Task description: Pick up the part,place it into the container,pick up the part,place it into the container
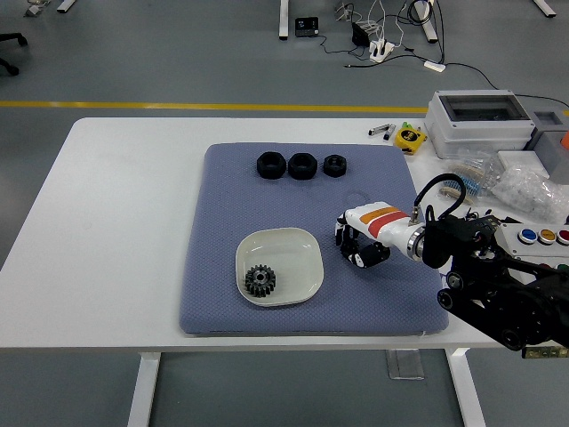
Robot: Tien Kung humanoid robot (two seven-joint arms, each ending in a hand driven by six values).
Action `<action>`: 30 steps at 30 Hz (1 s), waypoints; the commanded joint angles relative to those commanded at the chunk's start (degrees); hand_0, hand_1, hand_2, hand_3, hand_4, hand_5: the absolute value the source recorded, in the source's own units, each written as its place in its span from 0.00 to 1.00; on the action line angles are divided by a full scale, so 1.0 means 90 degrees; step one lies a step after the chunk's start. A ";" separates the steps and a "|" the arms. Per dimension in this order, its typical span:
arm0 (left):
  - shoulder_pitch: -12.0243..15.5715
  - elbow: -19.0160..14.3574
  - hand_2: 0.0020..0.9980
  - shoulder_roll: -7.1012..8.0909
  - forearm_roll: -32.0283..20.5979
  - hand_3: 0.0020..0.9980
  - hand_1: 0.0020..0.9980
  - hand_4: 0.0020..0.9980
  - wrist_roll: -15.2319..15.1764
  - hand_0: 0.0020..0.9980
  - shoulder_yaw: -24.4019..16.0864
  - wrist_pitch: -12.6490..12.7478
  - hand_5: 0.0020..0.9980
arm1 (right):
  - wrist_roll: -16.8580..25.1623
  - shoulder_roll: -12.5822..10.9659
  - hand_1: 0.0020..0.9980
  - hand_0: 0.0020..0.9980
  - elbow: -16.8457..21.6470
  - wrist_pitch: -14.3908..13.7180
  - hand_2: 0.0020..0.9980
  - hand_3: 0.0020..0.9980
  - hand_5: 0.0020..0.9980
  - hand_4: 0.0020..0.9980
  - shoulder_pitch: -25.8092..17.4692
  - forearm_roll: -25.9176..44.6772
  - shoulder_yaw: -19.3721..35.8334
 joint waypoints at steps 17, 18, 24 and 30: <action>0.0035 0.0000 0.64 0.0002 0.0073 0.56 0.63 0.61 0.0019 0.71 0.0002 -0.0018 0.69 | 0.0186 -0.0071 0.40 0.30 0.0130 -0.0032 0.45 0.44 0.00 0.56 -0.0060 0.0051 0.0056; 0.0034 0.0000 0.64 0.0003 0.0074 0.56 0.63 0.61 0.0019 0.71 0.0003 -0.0021 0.69 | 0.0210 -0.0079 0.40 0.30 0.0153 -0.0060 0.45 0.44 0.00 0.56 -0.0054 0.0059 0.0080; 0.0023 0.0000 0.64 0.0011 0.0058 0.56 0.63 0.61 0.0016 0.71 0.0002 -0.0029 0.68 | 0.0264 -0.0137 0.39 0.29 0.0288 -0.0124 0.44 0.43 0.00 0.57 -0.0027 0.0078 0.0222; 0.0006 0.0000 0.64 0.0017 0.0040 0.56 0.62 0.62 0.0012 0.71 0.0007 -0.0034 0.68 | 0.0226 -0.0210 0.39 0.29 0.0597 -0.0207 0.44 0.43 0.00 0.58 -0.0045 0.0031 0.0480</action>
